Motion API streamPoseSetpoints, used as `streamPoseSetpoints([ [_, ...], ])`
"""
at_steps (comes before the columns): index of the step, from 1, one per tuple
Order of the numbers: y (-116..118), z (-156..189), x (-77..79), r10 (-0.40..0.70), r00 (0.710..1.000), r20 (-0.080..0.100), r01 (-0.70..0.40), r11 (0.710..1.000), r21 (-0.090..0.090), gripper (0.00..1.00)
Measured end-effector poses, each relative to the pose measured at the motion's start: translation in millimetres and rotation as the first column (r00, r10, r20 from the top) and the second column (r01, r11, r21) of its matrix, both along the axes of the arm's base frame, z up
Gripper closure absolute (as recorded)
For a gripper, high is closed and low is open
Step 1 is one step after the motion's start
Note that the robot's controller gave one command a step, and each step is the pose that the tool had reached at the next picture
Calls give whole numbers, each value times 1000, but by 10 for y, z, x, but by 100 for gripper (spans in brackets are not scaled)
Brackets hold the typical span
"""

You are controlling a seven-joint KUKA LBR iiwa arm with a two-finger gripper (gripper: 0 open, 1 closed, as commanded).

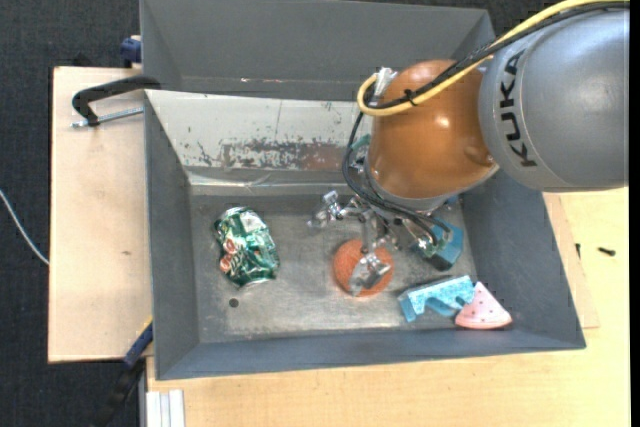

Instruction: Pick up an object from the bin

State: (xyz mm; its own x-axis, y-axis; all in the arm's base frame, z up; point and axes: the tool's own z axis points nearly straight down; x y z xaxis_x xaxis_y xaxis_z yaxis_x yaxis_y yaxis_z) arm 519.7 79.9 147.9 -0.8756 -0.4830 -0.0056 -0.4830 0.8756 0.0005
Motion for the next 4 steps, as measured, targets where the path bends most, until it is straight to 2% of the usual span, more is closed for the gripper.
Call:
streamPoseSetpoints([
  [1,-278,-312,199,74,997,3,-74,997,-1,0],
  [2,-517,-659,143,49,999,-3,-49,999,-3,0],
  [3,-790,-732,329,379,925,-3,-379,925,-1,100],
  [4,-790,-731,329,379,925,-3,-379,925,0,100],
])
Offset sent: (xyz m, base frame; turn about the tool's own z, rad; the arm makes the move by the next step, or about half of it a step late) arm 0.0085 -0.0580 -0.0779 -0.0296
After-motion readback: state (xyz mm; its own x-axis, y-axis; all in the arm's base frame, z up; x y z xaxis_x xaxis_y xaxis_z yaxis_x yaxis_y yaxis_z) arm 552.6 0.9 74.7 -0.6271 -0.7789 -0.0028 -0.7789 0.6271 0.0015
